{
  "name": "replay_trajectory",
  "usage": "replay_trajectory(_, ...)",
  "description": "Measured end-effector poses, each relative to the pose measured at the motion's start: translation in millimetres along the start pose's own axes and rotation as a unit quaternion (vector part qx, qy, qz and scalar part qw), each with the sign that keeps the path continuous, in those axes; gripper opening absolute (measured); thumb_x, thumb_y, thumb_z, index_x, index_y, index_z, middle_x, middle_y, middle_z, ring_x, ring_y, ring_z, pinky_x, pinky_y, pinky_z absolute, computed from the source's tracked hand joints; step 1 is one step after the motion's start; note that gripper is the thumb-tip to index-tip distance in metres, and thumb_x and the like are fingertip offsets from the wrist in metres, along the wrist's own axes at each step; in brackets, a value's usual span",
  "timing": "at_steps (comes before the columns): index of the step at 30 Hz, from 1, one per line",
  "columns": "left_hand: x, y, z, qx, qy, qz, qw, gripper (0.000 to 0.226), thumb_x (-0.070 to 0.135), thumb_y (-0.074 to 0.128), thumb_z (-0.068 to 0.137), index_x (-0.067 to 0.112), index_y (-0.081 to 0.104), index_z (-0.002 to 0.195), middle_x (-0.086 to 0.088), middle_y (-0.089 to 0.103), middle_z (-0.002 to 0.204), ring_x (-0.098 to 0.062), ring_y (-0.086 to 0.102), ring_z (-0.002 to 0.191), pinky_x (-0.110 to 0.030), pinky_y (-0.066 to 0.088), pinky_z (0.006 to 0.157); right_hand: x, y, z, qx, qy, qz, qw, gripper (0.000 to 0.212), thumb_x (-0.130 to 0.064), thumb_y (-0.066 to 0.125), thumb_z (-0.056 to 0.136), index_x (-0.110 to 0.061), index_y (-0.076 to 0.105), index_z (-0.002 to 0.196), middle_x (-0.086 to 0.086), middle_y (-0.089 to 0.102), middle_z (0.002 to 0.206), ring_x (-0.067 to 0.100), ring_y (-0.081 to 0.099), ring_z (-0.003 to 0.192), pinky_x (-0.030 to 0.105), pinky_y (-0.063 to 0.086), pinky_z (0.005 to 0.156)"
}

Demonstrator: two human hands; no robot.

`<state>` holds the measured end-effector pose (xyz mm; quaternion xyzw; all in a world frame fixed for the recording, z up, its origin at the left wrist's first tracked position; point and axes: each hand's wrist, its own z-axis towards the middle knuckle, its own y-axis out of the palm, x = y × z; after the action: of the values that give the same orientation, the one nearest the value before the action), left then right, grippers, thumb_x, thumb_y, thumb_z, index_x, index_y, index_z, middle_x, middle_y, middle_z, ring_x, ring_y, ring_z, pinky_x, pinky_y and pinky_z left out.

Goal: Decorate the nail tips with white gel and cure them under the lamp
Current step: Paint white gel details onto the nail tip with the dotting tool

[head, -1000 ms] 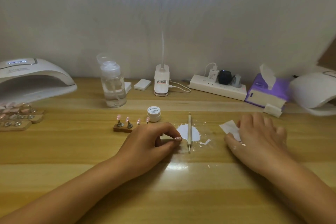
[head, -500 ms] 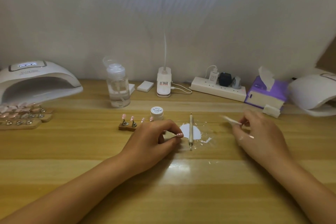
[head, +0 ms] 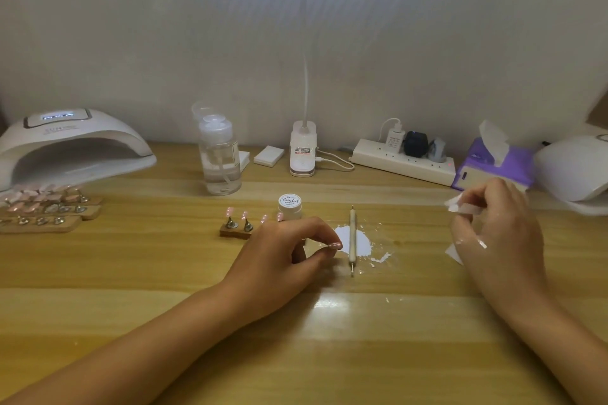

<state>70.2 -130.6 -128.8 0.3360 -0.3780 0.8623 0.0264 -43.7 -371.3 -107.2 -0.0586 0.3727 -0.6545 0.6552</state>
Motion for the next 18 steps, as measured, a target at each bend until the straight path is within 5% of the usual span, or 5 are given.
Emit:
replay_trajectory(7,0,0,2,-0.009,-0.005,0.001,1.000,0.010,0.018,0.072,0.088,0.024,0.073,0.095,0.032,0.060,0.067,-0.005,0.054,0.049,-0.009,0.031,0.057,-2,3,-1,0.073,-0.078,-0.010,0.994,0.019,-0.007,0.050,0.095,0.001,0.065,0.103,0.017,0.060,0.097,0.033,0.053,0.092,0.036,0.037,0.085)
replay_trajectory(11,-1,3,0,0.007,-0.034,-0.016,0.999,0.011,0.023,0.072,0.089,0.034,0.072,0.092,0.023,0.060,0.057,-0.006,0.060,0.055,-0.025,0.026,0.104,-32,9,-17,-0.010,-0.139,0.088,0.986,0.021,-0.020,0.045,0.100,-0.009,0.061,0.092,0.003,0.056,0.091,0.015,0.048,0.082,0.023,0.038,0.074)
replay_trajectory(12,-1,3,0,0.009,-0.034,-0.019,0.999,0.010,0.024,0.072,0.089,0.034,0.071,0.092,0.025,0.060,0.058,-0.006,0.061,0.055,-0.032,0.025,0.105,-42,12,-23,-0.054,-0.122,0.128,0.983,0.023,-0.025,0.041,0.101,-0.013,0.055,0.087,-0.002,0.053,0.089,0.013,0.047,0.079,0.021,0.038,0.071)
replay_trajectory(15,1,2,1,0.010,-0.023,-0.027,0.999,0.008,0.024,0.071,0.090,0.031,0.072,0.093,0.023,0.064,0.065,-0.010,0.060,0.052,-0.024,0.038,0.079,-58,17,-35,-0.166,-0.058,0.198,0.964,0.022,-0.037,0.037,0.100,-0.025,0.048,0.085,-0.011,0.052,0.080,0.010,0.052,0.073,0.016,0.038,0.063)
replay_trajectory(18,2,0,3,0.017,-0.009,-0.027,0.999,0.008,0.021,0.070,0.091,0.028,0.072,0.094,0.019,0.068,0.071,-0.011,0.058,0.048,-0.015,0.034,0.058,-58,18,-35,-0.224,-0.027,0.230,0.946,0.015,-0.018,0.045,0.101,-0.027,0.054,0.092,-0.013,0.057,0.074,0.008,0.054,0.065,0.012,0.035,0.057)
